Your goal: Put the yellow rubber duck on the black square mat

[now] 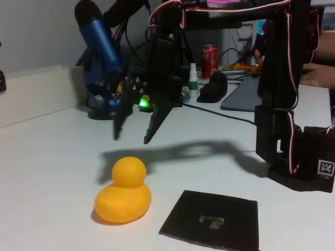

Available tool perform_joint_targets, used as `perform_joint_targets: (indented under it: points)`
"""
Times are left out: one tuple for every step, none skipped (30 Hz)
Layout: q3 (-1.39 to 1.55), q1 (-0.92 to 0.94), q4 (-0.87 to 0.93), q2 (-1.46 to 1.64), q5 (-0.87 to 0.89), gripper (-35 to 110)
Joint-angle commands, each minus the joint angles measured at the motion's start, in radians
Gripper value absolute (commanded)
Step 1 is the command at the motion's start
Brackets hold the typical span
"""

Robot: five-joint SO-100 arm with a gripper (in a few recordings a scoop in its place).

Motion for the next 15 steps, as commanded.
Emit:
perform_joint_targets:
  points:
    - [-0.003, -0.028, 0.014, 0.017, -0.017, 34]
    - [0.006, -0.029, 0.014, 0.017, -0.017, 35]
    - [0.015, -0.029, 0.014, 0.017, -0.017, 36]
    - [0.023, -0.029, 0.012, 0.017, -0.017, 36]
    - [0.028, -0.029, 0.012, 0.017, -0.017, 36]
    - [0.031, -0.029, 0.012, 0.017, -0.017, 36]
    - [0.031, -0.028, 0.012, 0.015, -0.017, 36]
    - [0.031, -0.028, 0.012, 0.015, -0.017, 36]
    - [0.031, -0.028, 0.012, 0.014, -0.017, 36]
    - [0.031, -0.028, 0.011, 0.014, -0.017, 36]
    - [0.031, -0.029, 0.011, 0.014, -0.017, 36]
    - [0.031, -0.029, 0.005, 0.012, -0.017, 36]
    - [0.031, -0.029, 0.002, 0.012, -0.017, 36]
    - [0.031, -0.028, 0.0, 0.009, -0.017, 36]
    - [0.031, -0.029, 0.0, -0.002, -0.017, 36]
